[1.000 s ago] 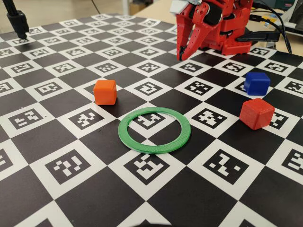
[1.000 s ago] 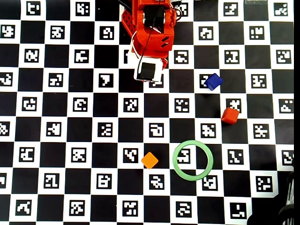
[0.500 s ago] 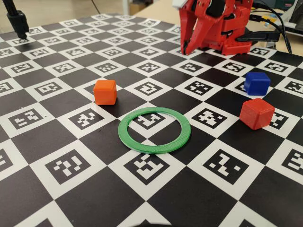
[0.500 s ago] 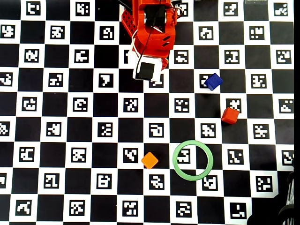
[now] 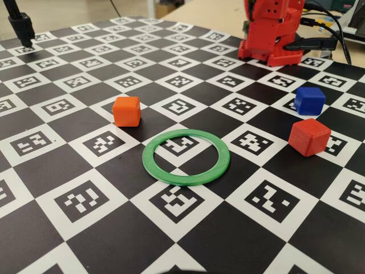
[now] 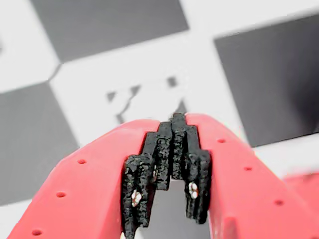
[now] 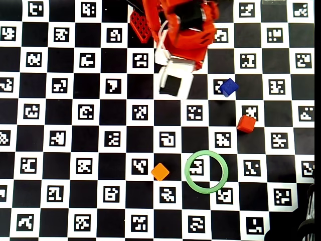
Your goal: Grab the red cube then put it in the green circle then put the blue cube on top and finally the orange cube on top
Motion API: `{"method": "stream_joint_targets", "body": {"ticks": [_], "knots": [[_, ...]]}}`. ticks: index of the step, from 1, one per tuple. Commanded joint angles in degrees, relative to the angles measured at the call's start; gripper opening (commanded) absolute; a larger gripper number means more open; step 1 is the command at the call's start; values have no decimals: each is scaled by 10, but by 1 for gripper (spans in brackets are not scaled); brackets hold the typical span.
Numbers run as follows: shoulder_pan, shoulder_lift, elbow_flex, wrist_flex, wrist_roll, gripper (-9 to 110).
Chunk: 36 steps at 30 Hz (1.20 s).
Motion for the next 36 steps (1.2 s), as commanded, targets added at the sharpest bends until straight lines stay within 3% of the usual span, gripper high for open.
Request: {"method": "stream_joint_targets", "body": {"ticks": [1, 15, 36], "knots": [[-78, -65, -124, 26, 78, 5], [-129, -260, -303, -12, 235, 43], [-142, -473, -385, -142, 221, 43]]}}
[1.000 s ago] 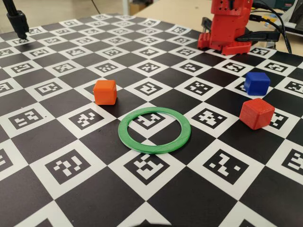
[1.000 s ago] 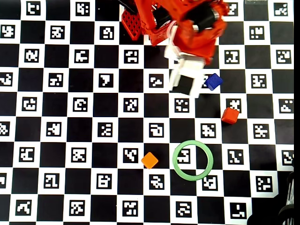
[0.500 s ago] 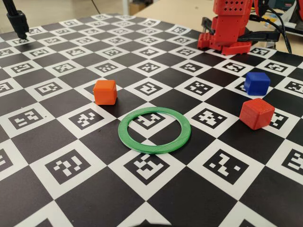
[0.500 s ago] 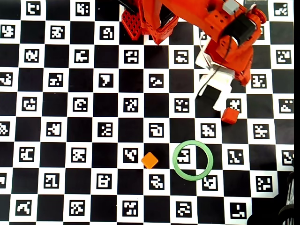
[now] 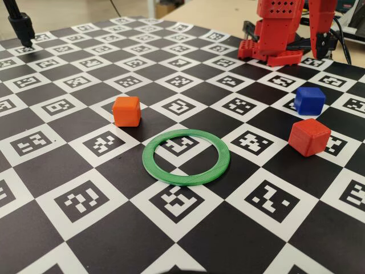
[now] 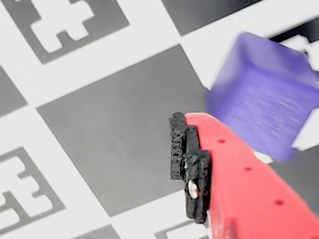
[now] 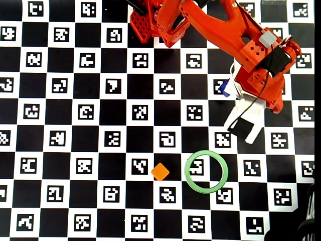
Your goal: Grab the red cube then put it in the green circle then put the blue cube on top and finally the orange cube on top
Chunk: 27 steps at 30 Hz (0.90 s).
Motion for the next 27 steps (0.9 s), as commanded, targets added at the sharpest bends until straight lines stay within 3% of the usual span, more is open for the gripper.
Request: {"method": "stream_joint_targets", "body": {"ticks": [1, 27], "knots": [[-6, 1, -36, -33, -4, 43], [33, -62, 30, -134, -62, 43]]}}
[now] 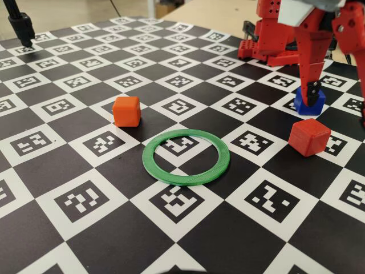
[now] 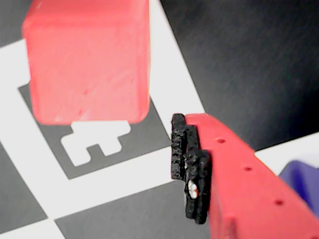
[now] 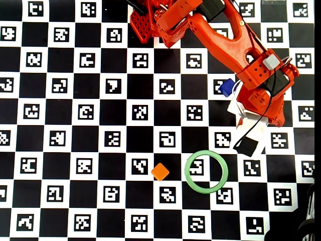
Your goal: Grab the red cube then put it in the green circle then put the blue cube on top and finally the orange cube on top
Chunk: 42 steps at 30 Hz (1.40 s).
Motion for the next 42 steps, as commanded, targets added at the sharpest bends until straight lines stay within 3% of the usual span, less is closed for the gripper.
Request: {"method": "stream_joint_targets", "body": {"ticks": [1, 42], "knots": [[4, 17, 2, -15, -5, 43], [20, -44, 5, -89, -2, 39]]}}
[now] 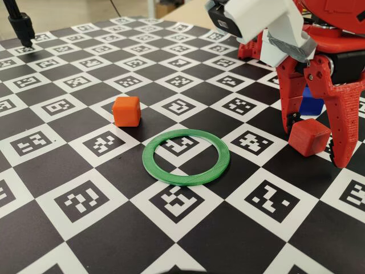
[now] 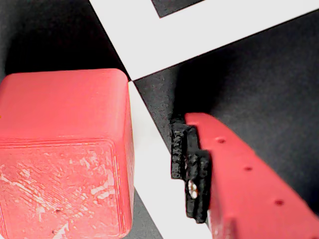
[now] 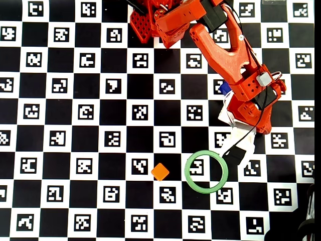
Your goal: Grab the red cube then put it in the green circle then put the blue cube on top and finally the orange cube on top
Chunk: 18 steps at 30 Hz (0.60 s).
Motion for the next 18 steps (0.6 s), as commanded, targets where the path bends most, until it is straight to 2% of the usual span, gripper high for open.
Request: {"method": "stream_joint_targets", "body": {"ticks": [1, 18], "knots": [[4, 17, -32, -4, 4, 38], [-1, 11, -40, 4, 4, 14]]}}
